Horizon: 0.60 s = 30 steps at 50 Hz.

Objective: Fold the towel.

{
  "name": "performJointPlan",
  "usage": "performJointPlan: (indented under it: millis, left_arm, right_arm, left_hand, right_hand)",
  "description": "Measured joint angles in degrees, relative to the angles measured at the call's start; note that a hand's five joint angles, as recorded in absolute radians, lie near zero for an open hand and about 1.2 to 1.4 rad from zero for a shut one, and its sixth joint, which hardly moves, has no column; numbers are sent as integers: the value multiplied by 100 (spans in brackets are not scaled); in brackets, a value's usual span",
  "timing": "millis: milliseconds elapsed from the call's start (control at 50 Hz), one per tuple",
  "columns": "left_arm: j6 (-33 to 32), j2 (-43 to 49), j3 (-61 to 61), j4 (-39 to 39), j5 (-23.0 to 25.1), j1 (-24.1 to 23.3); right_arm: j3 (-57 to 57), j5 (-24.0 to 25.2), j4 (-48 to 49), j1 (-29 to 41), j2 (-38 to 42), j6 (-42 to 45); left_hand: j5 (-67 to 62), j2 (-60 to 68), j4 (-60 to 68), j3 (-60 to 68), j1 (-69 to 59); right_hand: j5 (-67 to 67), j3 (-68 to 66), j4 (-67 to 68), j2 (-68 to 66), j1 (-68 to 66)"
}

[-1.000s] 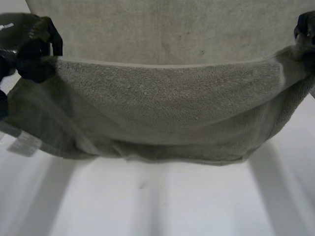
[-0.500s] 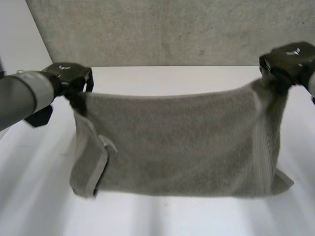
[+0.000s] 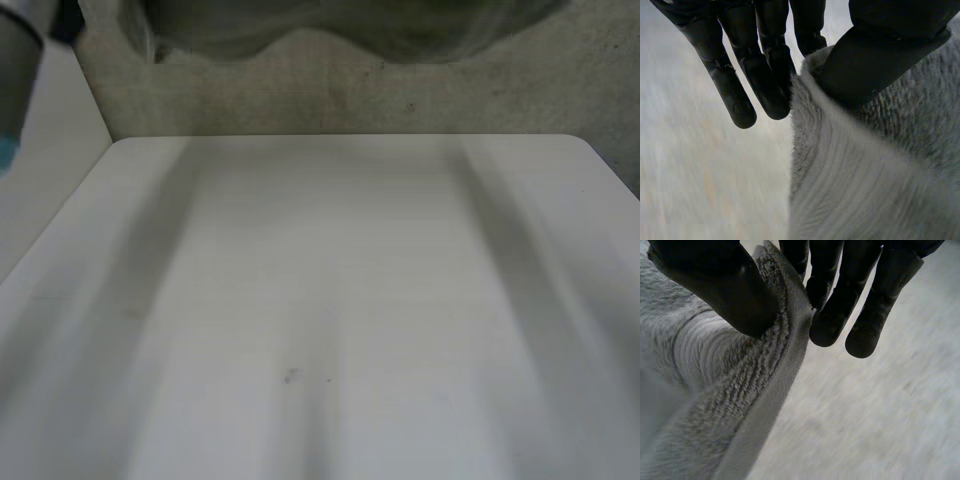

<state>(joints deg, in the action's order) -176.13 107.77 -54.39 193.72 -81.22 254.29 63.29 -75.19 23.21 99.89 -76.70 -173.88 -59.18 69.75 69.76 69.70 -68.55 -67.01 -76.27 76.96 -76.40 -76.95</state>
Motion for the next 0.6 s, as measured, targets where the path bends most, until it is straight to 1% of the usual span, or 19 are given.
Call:
performJointPlan:
  millis: [60,120,180,240,320,340,440,500,560,600]
  left_arm:
    - [-3,-78,-733,-316,149,37]
    - [-67,-158,-1668,-481,318,69]
    - [-202,-207,-2572,-460,458,89]
    - [-449,-163,-3374,-234,542,90]
    - [-884,71,-4166,188,583,81]
    - [-1083,207,-4432,359,589,77]
    - [-1561,566,-4923,700,578,66]
    - [-1676,637,-5016,752,563,69]
    - [-1702,594,-5056,751,562,79]
    - [-1698,534,-5071,745,563,85]
  right_arm:
    - [516,352,-287,-57,-13,57]
    - [1188,848,-434,-127,51,265]
    - [1883,1294,-424,-203,264,602]
    - [2446,1550,-314,-281,596,985]
    - [2907,1662,-165,-390,1054,1419]
    - [3085,1676,-101,-464,1291,1633]
    - [3353,1634,-17,-711,1720,2093]
    - [3424,1608,-34,-843,1719,2224]
    - [3521,1597,-62,-953,1547,2269]
    - [3602,1596,-74,-1003,1409,2276]
  left_hand:
    - [-1,0,0,0,0]
    - [-1,1,0,0,0]
    - [-1,1,0,0,0]
    - [-1,1,0,0,0]
    - [-1,2,0,0,0]
    - [-3,2,0,0,0]
    - [-4,2,0,0,0]
    - [-3,2,0,0,0]
    - [-4,2,0,0,0]
    - [-4,2,0,0,0]
  right_hand:
    - [0,0,0,0,-1]
    - [0,0,0,0,-4]
    - [0,0,0,0,-12]
    - [0,0,0,0,-17]
    - [1,-36,0,0,-17]
    - [0,-54,0,0,-17]
    - [0,-56,0,0,-18]
    - [0,-56,0,0,-18]
    - [2,-54,-2,2,-16]
    - [364,358,-347,396,415]
